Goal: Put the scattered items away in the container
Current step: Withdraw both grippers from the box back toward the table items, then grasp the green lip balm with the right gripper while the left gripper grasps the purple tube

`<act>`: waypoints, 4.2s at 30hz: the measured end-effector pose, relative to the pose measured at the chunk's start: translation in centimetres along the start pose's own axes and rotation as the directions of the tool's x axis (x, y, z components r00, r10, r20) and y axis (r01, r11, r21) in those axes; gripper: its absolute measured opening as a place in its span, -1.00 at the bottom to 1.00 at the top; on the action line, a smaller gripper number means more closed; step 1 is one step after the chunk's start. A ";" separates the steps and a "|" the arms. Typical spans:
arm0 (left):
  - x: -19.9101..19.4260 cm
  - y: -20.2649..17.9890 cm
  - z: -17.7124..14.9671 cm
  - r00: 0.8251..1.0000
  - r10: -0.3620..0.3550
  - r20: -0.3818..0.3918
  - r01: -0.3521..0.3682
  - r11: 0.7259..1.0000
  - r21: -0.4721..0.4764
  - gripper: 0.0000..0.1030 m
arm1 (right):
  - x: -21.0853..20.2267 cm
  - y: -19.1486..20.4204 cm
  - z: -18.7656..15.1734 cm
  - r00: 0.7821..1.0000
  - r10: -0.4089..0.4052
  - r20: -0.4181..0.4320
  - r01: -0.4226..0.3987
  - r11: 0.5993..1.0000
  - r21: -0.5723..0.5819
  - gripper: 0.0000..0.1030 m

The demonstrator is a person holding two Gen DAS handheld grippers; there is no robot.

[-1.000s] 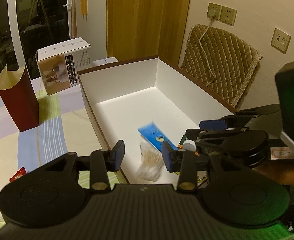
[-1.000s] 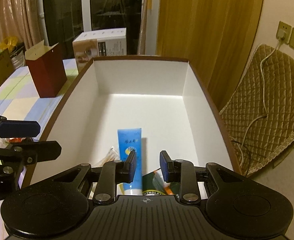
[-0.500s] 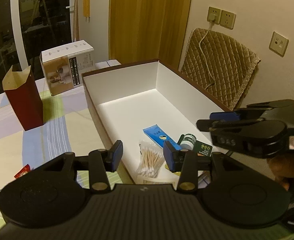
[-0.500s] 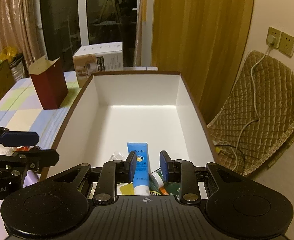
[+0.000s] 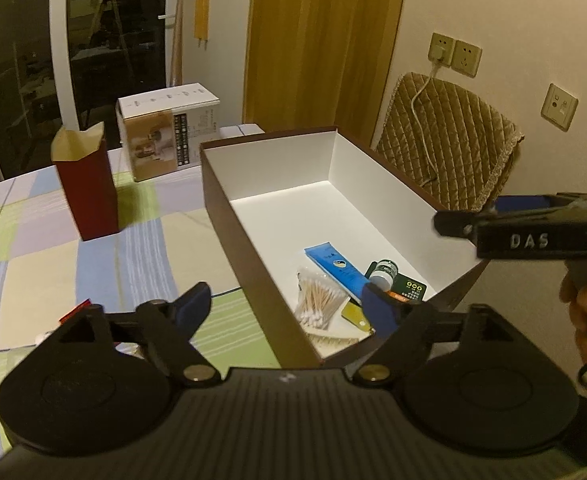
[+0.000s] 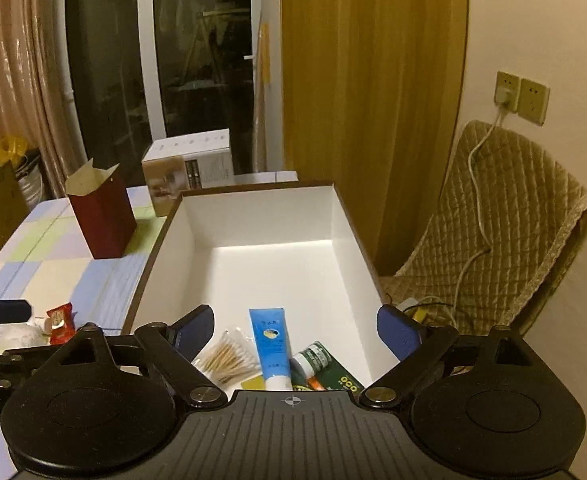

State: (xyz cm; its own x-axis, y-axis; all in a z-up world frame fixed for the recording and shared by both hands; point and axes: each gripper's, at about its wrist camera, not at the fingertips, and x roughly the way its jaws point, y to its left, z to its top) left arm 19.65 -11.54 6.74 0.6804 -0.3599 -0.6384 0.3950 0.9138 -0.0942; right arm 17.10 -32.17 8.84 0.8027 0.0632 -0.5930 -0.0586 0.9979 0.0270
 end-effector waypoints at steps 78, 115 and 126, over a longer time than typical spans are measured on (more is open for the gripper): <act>-0.4 15.5 -13.1 0.975 0.177 -0.134 -0.206 0.948 -0.243 0.97 | 8.6 20.5 -15.4 0.915 0.278 -0.292 -0.364 0.880 -0.306 -0.22; 9.5 12.2 -9.5 0.994 -0.069 -0.084 0.065 0.997 -0.049 0.88 | 7.5 16.9 -14.9 0.938 0.144 -0.315 -0.223 0.948 -0.229 -0.68; 7.8 11.5 -10.7 0.983 -0.083 -0.166 0.080 0.996 -0.030 0.67 | 7.2 15.7 -14.5 0.945 0.112 -0.308 -0.176 0.966 -0.188 -0.67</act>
State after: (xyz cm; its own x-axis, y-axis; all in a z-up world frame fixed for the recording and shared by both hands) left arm 22.90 -1.81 -7.48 0.5330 -0.3986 -0.7464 0.4293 0.8875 -0.1674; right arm 13.34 -16.20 -6.72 0.5692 0.1673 -0.8050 -0.3092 0.9508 -0.0210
